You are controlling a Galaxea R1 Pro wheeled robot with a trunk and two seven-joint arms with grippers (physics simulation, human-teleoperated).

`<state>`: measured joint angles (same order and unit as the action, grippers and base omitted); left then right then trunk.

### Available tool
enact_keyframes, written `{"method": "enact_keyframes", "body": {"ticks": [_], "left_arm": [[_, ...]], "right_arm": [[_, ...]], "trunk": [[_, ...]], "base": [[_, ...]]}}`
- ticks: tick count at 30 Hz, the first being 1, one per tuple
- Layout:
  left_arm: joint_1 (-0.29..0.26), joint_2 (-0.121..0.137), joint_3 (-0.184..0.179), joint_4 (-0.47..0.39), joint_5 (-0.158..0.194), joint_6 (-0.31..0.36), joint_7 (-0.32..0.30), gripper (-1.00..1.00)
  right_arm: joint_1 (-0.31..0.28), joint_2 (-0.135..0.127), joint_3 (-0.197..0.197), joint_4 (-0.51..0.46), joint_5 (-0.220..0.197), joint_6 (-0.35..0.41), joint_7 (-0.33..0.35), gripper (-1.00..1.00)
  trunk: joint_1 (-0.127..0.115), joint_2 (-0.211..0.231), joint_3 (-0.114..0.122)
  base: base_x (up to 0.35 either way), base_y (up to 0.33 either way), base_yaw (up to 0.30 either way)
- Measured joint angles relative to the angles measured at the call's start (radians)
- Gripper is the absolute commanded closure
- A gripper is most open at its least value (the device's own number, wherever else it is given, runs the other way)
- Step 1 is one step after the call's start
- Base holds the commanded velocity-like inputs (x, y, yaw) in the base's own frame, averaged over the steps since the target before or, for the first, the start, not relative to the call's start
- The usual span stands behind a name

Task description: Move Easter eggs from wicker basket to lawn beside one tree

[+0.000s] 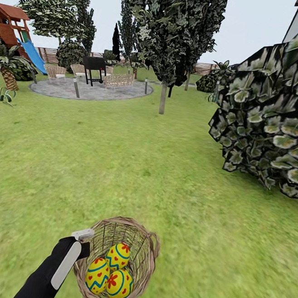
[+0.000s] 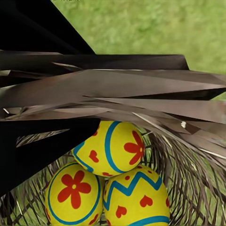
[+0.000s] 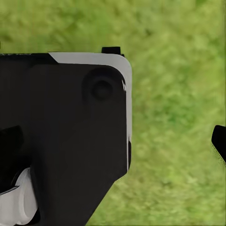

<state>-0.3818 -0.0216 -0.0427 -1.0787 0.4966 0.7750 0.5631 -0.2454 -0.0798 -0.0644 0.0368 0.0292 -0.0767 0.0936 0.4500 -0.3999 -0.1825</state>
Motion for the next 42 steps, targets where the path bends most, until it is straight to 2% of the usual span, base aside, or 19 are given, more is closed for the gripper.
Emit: {"method": "enact_keyframes", "body": {"ticks": [20, 42], "left_arm": [[0.000, -0.001, 0.000, -0.009, 0.002, 0.003, 0.000, 1.00], [0.000, 0.000, 0.000, -0.009, 0.003, 0.006, 0.000, 1.00]], "right_arm": [[0.000, 0.000, 0.000, 0.000, 0.000, 0.000, 0.000, -1.00], [0.000, 0.000, 0.000, 0.000, 0.000, 0.000, 0.000, -1.00]], "trunk": [[0.000, 0.000, 0.000], [0.000, 0.000, 0.000]], "base": [[0.331, 0.002, 0.000], [0.331, 0.088, 0.000]]}}
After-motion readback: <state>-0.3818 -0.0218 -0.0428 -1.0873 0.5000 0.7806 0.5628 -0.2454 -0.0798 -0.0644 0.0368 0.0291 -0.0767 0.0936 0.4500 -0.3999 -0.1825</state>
